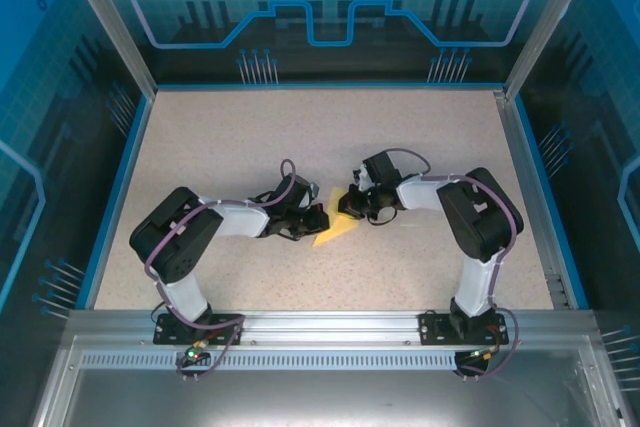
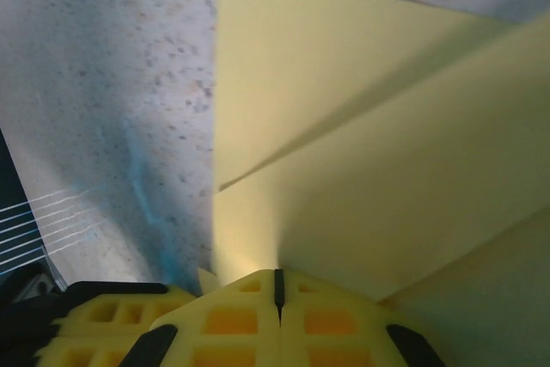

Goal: Fold a paper plane with a square sheet of paper (pick it up from the middle)
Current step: Fourth fold the wing at the center of the table.

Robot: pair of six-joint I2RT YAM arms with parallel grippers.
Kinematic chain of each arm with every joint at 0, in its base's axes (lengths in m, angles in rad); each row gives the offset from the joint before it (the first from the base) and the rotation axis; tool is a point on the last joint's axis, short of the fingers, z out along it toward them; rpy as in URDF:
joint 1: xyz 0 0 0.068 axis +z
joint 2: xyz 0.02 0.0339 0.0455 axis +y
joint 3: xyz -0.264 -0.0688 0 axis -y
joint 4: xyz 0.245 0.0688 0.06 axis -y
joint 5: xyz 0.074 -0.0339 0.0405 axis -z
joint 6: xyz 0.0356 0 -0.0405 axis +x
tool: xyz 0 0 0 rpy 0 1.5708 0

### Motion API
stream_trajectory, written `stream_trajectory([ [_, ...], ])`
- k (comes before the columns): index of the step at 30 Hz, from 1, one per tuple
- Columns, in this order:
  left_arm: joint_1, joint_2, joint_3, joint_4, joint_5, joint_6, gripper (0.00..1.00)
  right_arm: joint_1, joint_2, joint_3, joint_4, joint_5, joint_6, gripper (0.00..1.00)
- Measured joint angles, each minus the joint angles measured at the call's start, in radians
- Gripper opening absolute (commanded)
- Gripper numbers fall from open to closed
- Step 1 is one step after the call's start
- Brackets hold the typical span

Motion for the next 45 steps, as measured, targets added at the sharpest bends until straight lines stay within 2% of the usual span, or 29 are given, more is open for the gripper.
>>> stream_trajectory([
  [6, 0.000, 0.000, 0.008, -0.015, 0.000, 0.000, 0.01, 0.000, 0.002, -0.003, 0.008, 0.001, 0.008, 0.00],
  [10, 0.000, -0.009, 0.012, -0.031, 0.000, 0.000, 0.07, 0.000, 0.003, -0.003, 0.006, 0.005, 0.008, 0.00],
  [18, 0.000, -0.073, 0.048, -0.070, 0.031, 0.000, 0.08, 0.000, 0.009, 0.009, -0.013, 0.011, 0.007, 0.00],
  [28, 0.000, 0.009, 0.106, -0.096, 0.088, 0.000, 0.08, -0.002, 0.030, 0.043, -0.051, 0.000, 0.008, 0.00],
  [35, 0.000, 0.038, 0.109, -0.155, 0.081, 0.000, 0.07, -0.002, 0.034, 0.054, -0.069, -0.001, 0.008, 0.00],
  [45, 0.000, 0.038, 0.087, -0.134, 0.076, -0.003, 0.07, -0.002, 0.034, 0.054, -0.071, 0.001, 0.007, 0.00],
])
